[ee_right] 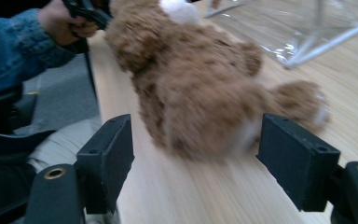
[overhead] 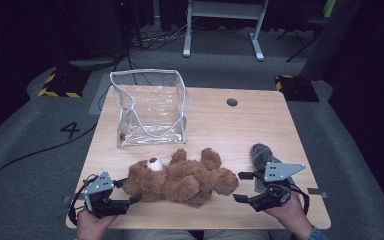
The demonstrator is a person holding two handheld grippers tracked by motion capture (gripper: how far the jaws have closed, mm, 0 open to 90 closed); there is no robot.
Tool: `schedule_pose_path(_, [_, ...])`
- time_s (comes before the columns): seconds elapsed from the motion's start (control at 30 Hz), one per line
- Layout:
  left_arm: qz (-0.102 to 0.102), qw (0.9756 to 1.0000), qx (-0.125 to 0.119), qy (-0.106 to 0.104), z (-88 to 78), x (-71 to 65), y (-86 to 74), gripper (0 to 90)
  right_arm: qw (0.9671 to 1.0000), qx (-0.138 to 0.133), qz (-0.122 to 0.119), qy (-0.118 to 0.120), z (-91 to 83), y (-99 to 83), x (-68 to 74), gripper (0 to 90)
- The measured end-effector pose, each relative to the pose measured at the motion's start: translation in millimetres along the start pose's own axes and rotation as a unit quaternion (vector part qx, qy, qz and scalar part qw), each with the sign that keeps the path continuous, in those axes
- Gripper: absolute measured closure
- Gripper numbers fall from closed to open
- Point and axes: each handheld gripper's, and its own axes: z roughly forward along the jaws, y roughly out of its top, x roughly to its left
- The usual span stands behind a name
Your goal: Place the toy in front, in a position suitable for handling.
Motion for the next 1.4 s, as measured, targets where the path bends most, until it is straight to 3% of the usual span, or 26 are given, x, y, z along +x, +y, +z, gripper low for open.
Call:
schedule_pose_path(0.1, [-0.002, 1.0, 0.002, 0.0, 0.6, -1.0, 1.1, 29.6, 0.9999, 0.002, -0.001, 0.013, 8.7, 5.4, 1.9, 26.5])
schedule_pose_path(0.13, [0.0, 1.0, 0.004, 0.001, 1.8, -1.2, 1.9, 29.6, 0.9999, 0.012, 0.001, 0.009, 17.8, 10.0, 1.8, 24.8])
schedule_pose_path(0.2, [0.0, 1.0, 0.004, 0.001, 2.5, -1.1, 2.1, 29.7, 0.9999, 0.015, 0.002, 0.005, 19.9, 11.1, 1.0, 25.0])
schedule_pose_path(0.27, [0.0, 1.0, 0.002, 0.003, 1.1, -0.7, 1.9, 38.1, 0.9987, 0.043, 0.017, -0.023, 27.5, 12.3, -6.2, 36.8])
schedule_pose_path(0.33, [0.001, 1.0, -0.001, 0.004, -1.5, -1.5, 1.7, 48.7, 0.998, 0.047, 0.015, -0.039, 26.1, 10.5, -7.7, 60.0])
schedule_pose_path(0.47, [0.004, 0.9999, -0.009, -0.006, 0.0, -5.8, 5.4, 62.1, 0.9981, 0.039, 0.001, -0.049, 13.1, 9.4, -4.2, 73.8])
schedule_pose_path(0.57, [0.018, 0.9998, -0.002, -0.012, 6.4, -12.2, 10.5, 64.9, 0.998, 0.035, 0.0, -0.053, 4.6, 10.2, -2.1, 75.1])
schedule_pose_path(0.7, [0.047, 0.9981, 0.019, -0.035, 28.7, -28.6, 21.9, 67.5, 0.9976, 0.028, 0.012, -0.062, -24.7, 1.8, -0.9, 75.3])
schedule_pose_path(0.77, [0.053, 0.9976, 0.019, -0.041, 34.1, -30.9, 24.4, 68.1, 0.997, 0.033, 0.02, -0.068, -39.0, -7.2, 1.2, 75.3])
schedule_pose_path(0.9, [0.072, 0.9945, 0.027, -0.071, 61.0, -40.9, 38.1, 68.8, 0.9955, 0.032, 0.037, -0.081, -63.7, -23.4, 5.7, 74.9])
schedule_pose_path(1.07, [0.086, 0.9917, 0.034, -0.09, 78.1, -49.9, 44.9, 69.2, 0.9946, 0.028, 0.047, -0.088, -85.5, -34.3, 8.7, 70.7])
schedule_pose_path(1.13, [0.092, 0.9903, 0.036, -0.097, 83.2, -53.4, 47.1, 69.4, 0.9942, 0.008, 0.071, -0.08, -100.9, -42.5, 2.5, 57.3])
schedule_pose_path(1.2, [0.095, 0.9907, 0.032, -0.092, 81.3, -54.3, 47.3, 69.8, 0.9929, -0.02, 0.086, -0.08, -112.7, -47.7, -7.4, 52.5])
schedule_pose_path(1.23, [0.095, 0.9907, 0.032, -0.092, 81.3, -54.3, 47.3, 70.3, 0.9929, -0.02, 0.086, -0.08, -112.7, -47.7, -7.4, 52.5])
schedule_pose_path(1.27, [0.099, 0.9903, 0.033, -0.092, 78.3, -54.2, 46.6, 70.8, 0.9897, -0.039, 0.098, -0.097, -123.8, -52.2, -21.4, 49.4])
schedule_pose_path(1.37, [0.104, 0.9898, 0.038, -0.09, 75.5, -55.2, 44.7, 71.4, 0.9858, -0.035, 0.11, -0.122, -127.5, -55.9, -42.4, 47.3])
schedule_pose_path(1.4, [0.108, 0.9894, 0.039, -0.089, 74.0, -55.6, 44.0, 71.4, 0.9858, -0.035, 0.11, -0.122, -127.5, -55.9, -42.4, 47.3])
